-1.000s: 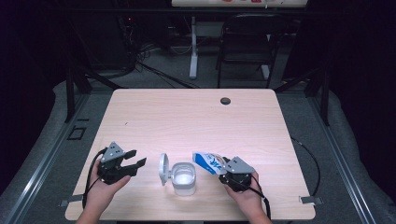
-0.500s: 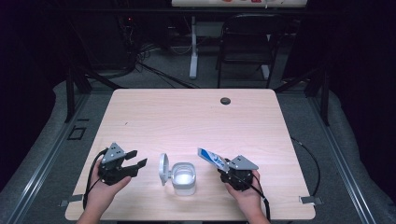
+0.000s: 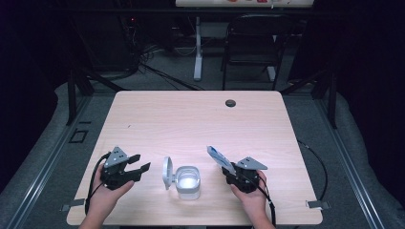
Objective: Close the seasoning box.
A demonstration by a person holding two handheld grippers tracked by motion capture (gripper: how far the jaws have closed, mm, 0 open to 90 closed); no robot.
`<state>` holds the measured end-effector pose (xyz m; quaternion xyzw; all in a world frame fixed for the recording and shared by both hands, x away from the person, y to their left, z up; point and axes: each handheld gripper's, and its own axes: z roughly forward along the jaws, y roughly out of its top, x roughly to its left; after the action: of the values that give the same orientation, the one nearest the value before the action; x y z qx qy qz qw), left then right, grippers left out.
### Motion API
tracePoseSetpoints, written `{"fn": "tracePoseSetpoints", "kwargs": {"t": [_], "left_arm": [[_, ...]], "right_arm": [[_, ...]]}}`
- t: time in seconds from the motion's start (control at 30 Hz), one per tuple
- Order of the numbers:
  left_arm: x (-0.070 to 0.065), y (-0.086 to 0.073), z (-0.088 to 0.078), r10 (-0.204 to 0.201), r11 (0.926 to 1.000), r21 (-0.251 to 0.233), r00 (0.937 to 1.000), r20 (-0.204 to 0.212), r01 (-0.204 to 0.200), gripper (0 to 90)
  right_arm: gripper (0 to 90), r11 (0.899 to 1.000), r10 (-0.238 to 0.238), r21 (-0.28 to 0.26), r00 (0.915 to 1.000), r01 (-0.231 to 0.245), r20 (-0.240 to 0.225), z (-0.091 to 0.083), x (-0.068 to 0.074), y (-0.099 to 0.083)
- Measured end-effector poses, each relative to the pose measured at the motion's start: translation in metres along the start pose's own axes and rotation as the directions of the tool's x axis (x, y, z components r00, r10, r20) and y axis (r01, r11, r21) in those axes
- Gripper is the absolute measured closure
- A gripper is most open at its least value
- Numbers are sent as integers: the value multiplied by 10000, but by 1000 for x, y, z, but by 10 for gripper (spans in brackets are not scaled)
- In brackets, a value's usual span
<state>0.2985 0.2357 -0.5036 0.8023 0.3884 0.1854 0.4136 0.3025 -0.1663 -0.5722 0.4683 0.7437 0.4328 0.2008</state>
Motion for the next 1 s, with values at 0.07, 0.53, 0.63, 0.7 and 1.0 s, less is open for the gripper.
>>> {"fn": "tracePoseSetpoints", "kwargs": {"t": [0.07, 0.53, 0.63, 0.7, 1.0], "left_arm": [[-1, 0, 0, 3, 10000, 11, 10000, 4, -3, 479], [-5, 1, -1, 50, 10000, -84, 10000, 70, -49, 479], [-6, 1, 0, 87, 9999, -92, 9999, 69, -86, 479], [-6, 1, 0, 91, 9999, -89, 9999, 72, -90, 479], [-10, 3, -2, 176, 9997, -147, 9997, 142, -174, 479]], "right_arm": [[585, 9999, 100, 66, 9999, -100, -33, 1, -1, 0], [565, 9967, 496, 633, 9988, -499, 50, 5, -3, -1], [549, 9969, 461, 642, 9989, -462, 33, 5, -2, -1], [540, 9970, 458, 630, 9989, -459, 28, 5, -3, -1], [497, 9962, 807, 337, 9966, -801, -168, 3, -4, -1]]}}
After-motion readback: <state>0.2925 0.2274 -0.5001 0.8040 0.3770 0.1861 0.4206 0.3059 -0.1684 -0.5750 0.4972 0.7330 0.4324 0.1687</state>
